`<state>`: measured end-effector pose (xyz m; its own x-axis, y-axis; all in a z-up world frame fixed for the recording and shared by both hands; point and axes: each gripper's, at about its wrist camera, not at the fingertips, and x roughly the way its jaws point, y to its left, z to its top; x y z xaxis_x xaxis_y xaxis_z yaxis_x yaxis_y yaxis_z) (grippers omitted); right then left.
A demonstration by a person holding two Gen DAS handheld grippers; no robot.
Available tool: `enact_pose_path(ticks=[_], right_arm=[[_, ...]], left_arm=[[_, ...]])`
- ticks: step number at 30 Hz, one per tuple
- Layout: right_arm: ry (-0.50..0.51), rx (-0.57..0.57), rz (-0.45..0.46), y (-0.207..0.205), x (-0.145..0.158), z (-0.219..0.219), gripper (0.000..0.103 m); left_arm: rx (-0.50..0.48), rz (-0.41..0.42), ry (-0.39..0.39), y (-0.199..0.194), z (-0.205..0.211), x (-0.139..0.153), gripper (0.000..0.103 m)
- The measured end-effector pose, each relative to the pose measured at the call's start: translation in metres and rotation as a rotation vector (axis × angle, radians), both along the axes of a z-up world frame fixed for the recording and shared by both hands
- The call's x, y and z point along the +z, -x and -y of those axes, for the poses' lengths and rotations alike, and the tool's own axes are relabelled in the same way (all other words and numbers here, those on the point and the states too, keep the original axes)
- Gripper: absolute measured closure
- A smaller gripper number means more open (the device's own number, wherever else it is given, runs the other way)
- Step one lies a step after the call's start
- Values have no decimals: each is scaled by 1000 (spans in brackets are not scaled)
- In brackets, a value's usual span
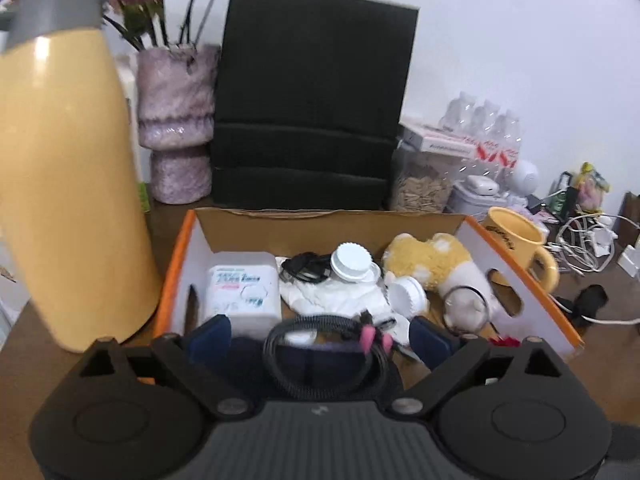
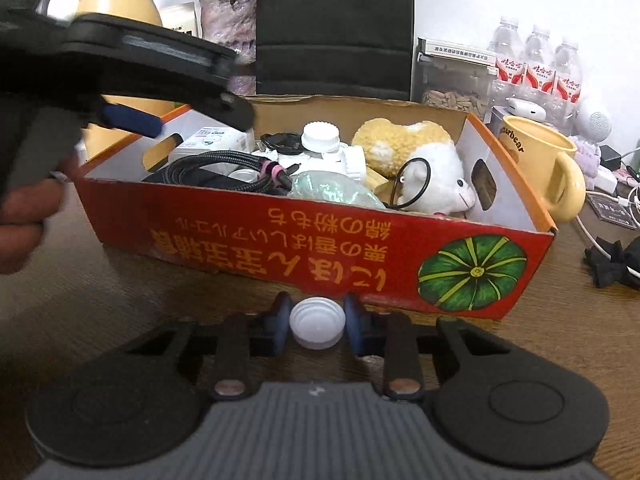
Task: Organize objects
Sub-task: 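Grasp the last white bottle cap with the right tool, then carry the cable and white cap into the box and open both tools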
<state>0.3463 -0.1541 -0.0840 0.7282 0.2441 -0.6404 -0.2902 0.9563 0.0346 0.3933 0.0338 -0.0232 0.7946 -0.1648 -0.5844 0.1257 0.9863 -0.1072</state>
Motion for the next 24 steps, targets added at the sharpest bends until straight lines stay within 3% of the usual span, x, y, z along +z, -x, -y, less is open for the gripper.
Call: enact_pose_path(ticks=[4, 9, 16, 21, 24], right_arm=[[-30, -14, 19, 25, 16, 8, 74], [-77, -28, 104, 79, 61, 32, 74], [-99, -62, 179, 140, 100, 60, 74], [-125, -65, 175, 128, 106, 62, 74], [-190, -42, 133, 83, 113, 58, 74]], left_arm=[[-8, 12, 12, 54, -5, 3, 7], [-20, 34, -3, 123, -2, 4, 7], [30, 22, 67, 194, 2, 1, 7], [9, 52, 30, 187, 12, 10, 7], [1, 63, -6, 159, 18, 14, 4]])
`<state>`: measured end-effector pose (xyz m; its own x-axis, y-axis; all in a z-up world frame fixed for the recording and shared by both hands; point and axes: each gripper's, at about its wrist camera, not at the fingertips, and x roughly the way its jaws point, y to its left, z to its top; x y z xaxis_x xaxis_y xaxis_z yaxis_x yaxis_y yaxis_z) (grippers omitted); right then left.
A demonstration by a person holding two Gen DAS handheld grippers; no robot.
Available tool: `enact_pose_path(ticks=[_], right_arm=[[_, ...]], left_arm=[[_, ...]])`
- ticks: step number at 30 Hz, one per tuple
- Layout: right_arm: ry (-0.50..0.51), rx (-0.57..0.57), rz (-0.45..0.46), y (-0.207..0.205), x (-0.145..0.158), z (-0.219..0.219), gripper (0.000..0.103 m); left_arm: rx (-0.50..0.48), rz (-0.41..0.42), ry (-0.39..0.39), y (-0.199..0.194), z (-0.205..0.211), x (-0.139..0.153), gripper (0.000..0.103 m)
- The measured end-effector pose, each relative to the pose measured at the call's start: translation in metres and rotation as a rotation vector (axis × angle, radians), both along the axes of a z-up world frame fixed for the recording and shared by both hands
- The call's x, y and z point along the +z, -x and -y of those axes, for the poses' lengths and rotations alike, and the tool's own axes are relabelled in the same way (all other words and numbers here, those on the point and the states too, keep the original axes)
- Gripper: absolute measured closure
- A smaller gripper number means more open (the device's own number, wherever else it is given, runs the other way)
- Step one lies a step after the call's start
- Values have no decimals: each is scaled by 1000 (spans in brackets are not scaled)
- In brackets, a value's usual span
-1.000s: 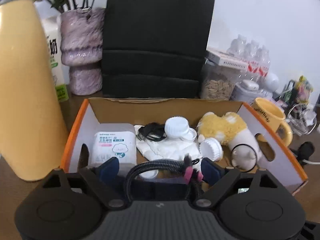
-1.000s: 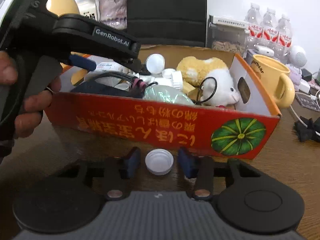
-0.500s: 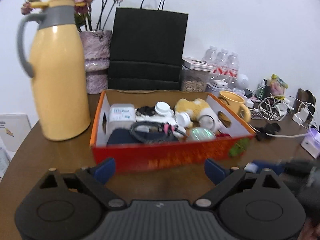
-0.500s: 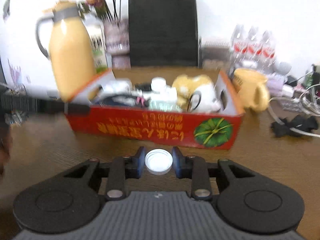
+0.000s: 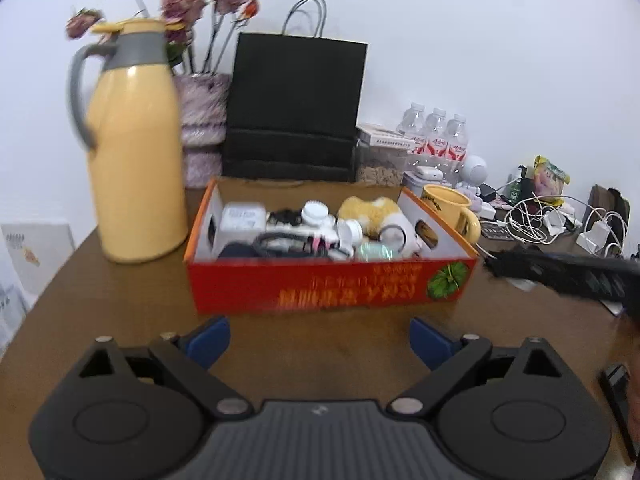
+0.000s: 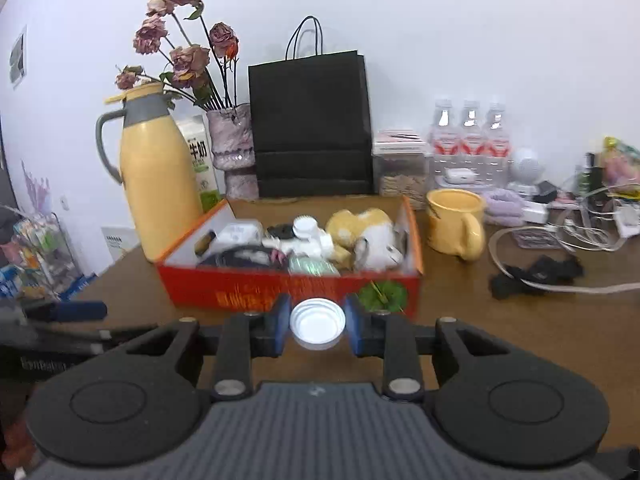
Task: Organize objects
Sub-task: 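Carry the cable and white cap into the box and open both tools, then withdraw both tools from the box back over the table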
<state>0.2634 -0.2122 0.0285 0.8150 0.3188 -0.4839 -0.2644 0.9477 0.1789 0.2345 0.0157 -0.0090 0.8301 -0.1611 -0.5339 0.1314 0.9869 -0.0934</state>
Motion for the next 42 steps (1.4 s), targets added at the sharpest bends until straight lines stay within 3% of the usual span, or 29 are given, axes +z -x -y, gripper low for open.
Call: enact_pose_path(ticks=[5, 10, 13, 15, 17, 20, 24, 31, 35, 42], right_arm=[[-30, 31, -116, -106, -3, -17, 74], [61, -11, -233, -187, -29, -37, 73], [96, -58, -285, -211, -47, -42, 54], [118, -66, -276, -212, -51, -46, 33], [96, -57, -257, -207, -48, -42, 28], [87, -80, -226, -191, -36, -34, 22], [89, -88, -156, -140, -18, -21, 12], [77, -50, -78, -8, 2, -7, 0], [34, -98, -116, 59, 2, -4, 0], [114, -167, -160, 142, -8, -15, 0]], left_arm=[[0, -17, -71, -73, 9, -2, 3], [1, -105, -69, -137, 7, -12, 3], [22, -123, -89, -160, 9, -16, 3], [27, -128, -113, -168, 11, -17, 3], [41, -127, -117, -167, 10, -18, 3], [43, -108, -106, -152, 9, -15, 3], [48, -62, -89, -113, 6, 0, 3], [63, 62, -53, 15, 0, 29, 1], [94, 53, -46, 85, -6, 30, 0], [109, 23, -63, 169, -4, 22, 0]])
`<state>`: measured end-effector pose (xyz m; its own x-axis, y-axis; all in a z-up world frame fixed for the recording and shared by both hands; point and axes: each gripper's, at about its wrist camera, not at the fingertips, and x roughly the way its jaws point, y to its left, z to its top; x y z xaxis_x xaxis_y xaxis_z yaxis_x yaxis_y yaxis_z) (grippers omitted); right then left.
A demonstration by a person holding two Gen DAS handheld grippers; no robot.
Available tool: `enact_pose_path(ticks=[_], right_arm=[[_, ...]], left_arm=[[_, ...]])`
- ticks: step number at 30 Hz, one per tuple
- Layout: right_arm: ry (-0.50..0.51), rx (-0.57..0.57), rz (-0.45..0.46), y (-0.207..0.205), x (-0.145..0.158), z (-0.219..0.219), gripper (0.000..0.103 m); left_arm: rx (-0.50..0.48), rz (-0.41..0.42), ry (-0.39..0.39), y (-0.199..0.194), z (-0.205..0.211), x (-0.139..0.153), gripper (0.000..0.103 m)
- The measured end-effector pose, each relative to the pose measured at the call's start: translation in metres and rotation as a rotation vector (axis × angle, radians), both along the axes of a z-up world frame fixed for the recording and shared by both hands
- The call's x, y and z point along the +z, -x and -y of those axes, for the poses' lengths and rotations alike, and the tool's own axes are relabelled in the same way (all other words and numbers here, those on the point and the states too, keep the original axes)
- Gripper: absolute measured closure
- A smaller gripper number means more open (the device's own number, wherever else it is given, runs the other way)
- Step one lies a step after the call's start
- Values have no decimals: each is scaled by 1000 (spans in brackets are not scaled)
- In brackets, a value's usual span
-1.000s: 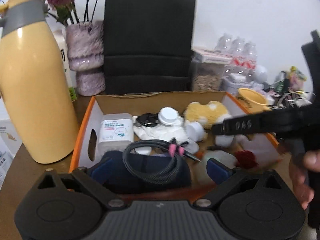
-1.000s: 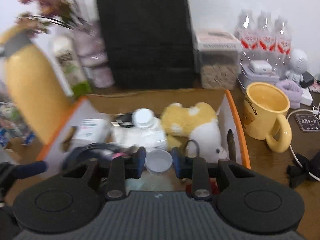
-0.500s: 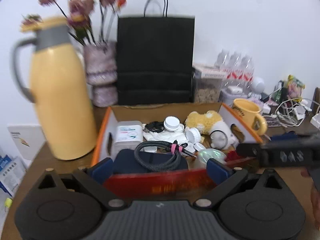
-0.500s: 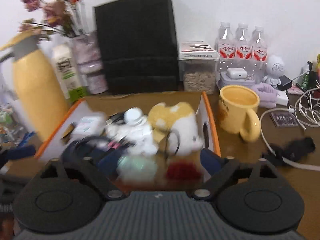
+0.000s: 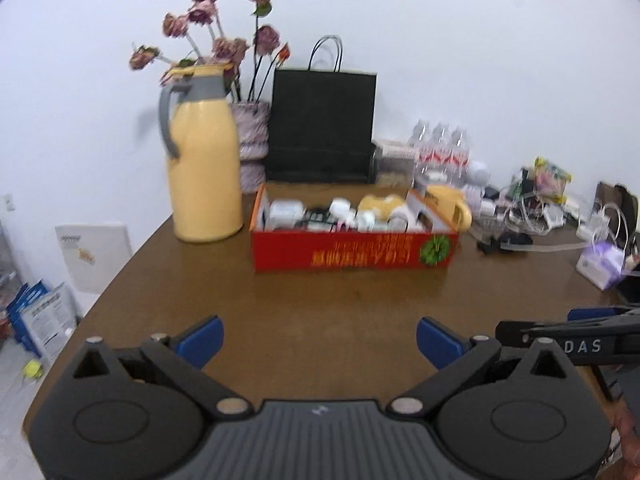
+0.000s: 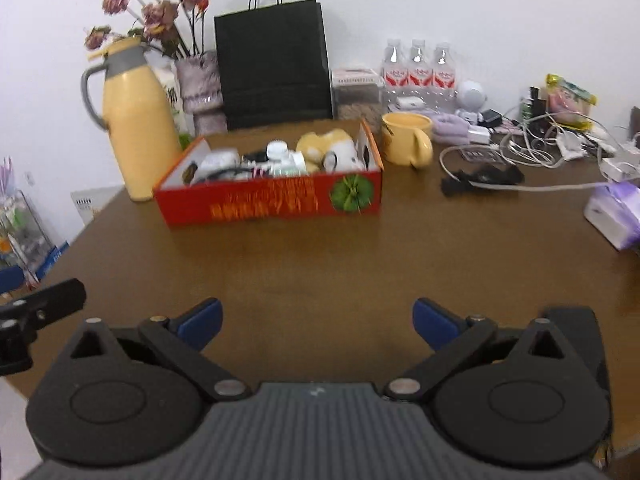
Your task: Organize objects
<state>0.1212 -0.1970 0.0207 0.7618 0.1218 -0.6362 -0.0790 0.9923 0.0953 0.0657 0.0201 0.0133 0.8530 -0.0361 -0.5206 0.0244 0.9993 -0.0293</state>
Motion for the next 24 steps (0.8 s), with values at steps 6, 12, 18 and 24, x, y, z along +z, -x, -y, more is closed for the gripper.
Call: enact_pose_path(ticks=[6, 12, 18, 24], right_arm=[[79, 46, -51, 45, -4, -18, 0], [126, 37, -35, 72, 3, -36, 0], [118, 4, 2, 83, 11, -31, 0], [97, -11, 5, 88, 12, -23, 0]], left_arm=[[-29, -11, 13, 44, 2, -6, 0], [-34, -30, 18, 59, 0, -6, 0], [-35, -12, 7, 68, -2, -2, 0], [-46, -28, 26, 70, 0, -3, 0]])
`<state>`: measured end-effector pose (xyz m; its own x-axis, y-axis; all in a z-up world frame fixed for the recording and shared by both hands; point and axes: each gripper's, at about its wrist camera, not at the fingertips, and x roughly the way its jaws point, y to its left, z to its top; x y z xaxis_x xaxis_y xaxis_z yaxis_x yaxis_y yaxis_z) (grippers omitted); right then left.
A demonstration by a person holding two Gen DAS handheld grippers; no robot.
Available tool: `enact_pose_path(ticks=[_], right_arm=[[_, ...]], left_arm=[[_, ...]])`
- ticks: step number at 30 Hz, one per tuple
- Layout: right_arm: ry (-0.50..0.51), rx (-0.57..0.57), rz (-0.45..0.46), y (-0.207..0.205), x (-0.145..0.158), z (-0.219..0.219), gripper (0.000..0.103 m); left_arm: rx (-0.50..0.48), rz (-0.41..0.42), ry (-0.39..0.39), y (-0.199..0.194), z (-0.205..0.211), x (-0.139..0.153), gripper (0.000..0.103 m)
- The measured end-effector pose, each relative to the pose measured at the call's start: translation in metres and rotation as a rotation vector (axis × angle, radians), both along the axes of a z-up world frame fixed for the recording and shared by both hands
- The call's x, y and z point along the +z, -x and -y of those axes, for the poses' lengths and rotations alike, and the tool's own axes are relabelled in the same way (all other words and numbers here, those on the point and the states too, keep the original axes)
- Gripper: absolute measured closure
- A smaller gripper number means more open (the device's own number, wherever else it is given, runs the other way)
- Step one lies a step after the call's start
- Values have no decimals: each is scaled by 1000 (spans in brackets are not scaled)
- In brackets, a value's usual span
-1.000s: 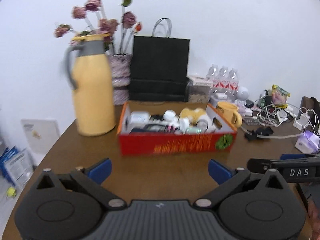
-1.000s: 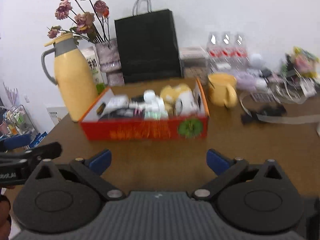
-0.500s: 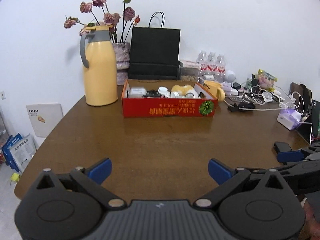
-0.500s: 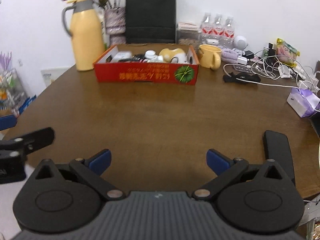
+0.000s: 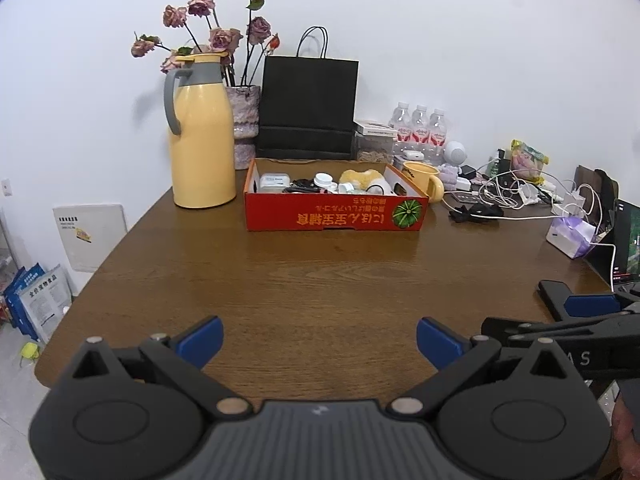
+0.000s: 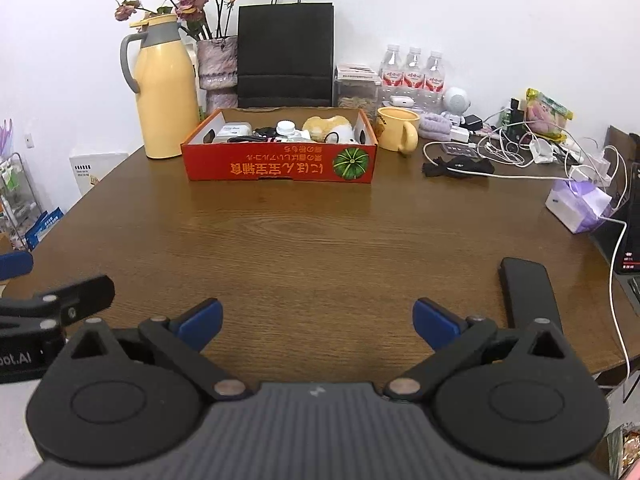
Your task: Organize objects
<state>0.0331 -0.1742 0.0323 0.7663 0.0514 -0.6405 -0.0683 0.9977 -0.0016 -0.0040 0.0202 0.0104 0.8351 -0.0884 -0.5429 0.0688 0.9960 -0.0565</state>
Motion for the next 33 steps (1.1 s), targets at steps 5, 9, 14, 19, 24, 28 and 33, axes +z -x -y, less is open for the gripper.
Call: enact_pose_path(ticks=[5, 9, 14, 19, 24, 28, 33], right_arm=[[-2, 14, 5, 1, 0, -3, 0], [-5, 18, 2, 2, -2, -4, 0], [-10, 16, 4, 2, -1, -3, 0], [-7, 17, 9, 5, -1, -2, 0], [-14, 14, 13, 5, -1, -1, 0], [-15, 4, 35, 10, 3, 1, 0], [-37, 2, 56, 17, 5, 8, 0]], left_arm=[[4, -3, 1, 0, -1, -1, 0], [12, -8, 1, 0, -1, -3, 0], [10, -8, 3, 1, -1, -3, 0], [10, -7, 3, 1, -1, -3, 0], [13, -5, 1, 1, -1, -3, 0], [16, 8, -4, 3, 0, -1, 0], [10, 22, -9, 5, 1, 1, 0]])
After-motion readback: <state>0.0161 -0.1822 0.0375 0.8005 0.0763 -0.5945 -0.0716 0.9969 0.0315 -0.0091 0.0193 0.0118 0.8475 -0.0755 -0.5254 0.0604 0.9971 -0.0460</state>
